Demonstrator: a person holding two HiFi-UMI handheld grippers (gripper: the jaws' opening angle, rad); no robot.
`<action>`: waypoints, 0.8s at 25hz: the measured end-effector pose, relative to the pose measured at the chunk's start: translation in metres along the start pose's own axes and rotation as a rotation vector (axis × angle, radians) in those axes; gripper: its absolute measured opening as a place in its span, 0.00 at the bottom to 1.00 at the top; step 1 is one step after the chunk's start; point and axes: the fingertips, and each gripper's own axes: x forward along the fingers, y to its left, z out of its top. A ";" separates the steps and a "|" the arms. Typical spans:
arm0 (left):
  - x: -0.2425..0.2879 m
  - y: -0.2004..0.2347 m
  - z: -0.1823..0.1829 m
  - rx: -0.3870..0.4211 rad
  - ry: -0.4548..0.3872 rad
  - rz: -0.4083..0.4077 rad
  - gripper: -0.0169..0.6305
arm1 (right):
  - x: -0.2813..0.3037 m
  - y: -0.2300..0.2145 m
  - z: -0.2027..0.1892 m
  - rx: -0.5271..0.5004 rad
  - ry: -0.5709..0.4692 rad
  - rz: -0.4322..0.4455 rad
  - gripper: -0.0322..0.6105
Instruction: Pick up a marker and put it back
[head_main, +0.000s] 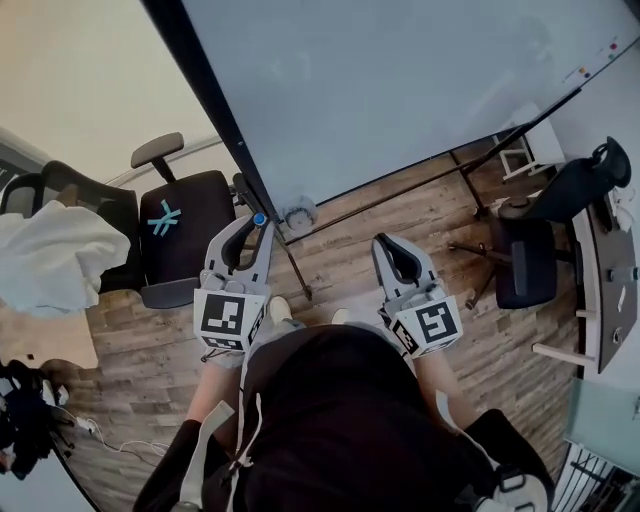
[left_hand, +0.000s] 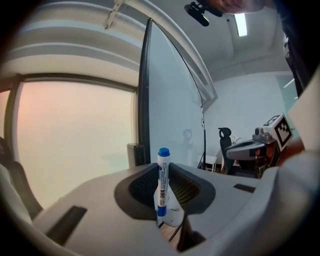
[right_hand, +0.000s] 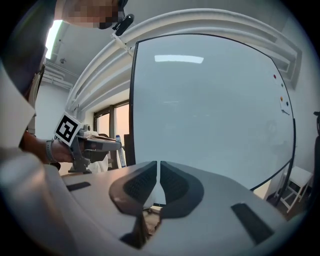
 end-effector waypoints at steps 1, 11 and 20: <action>-0.005 0.003 0.000 -0.005 -0.001 0.016 0.14 | 0.003 0.003 0.001 -0.003 0.000 0.017 0.10; -0.062 0.034 -0.014 -0.059 -0.009 0.169 0.14 | 0.035 0.047 0.007 -0.040 0.010 0.191 0.10; -0.118 0.057 -0.033 -0.095 0.006 0.307 0.14 | 0.053 0.094 0.006 -0.073 0.021 0.332 0.10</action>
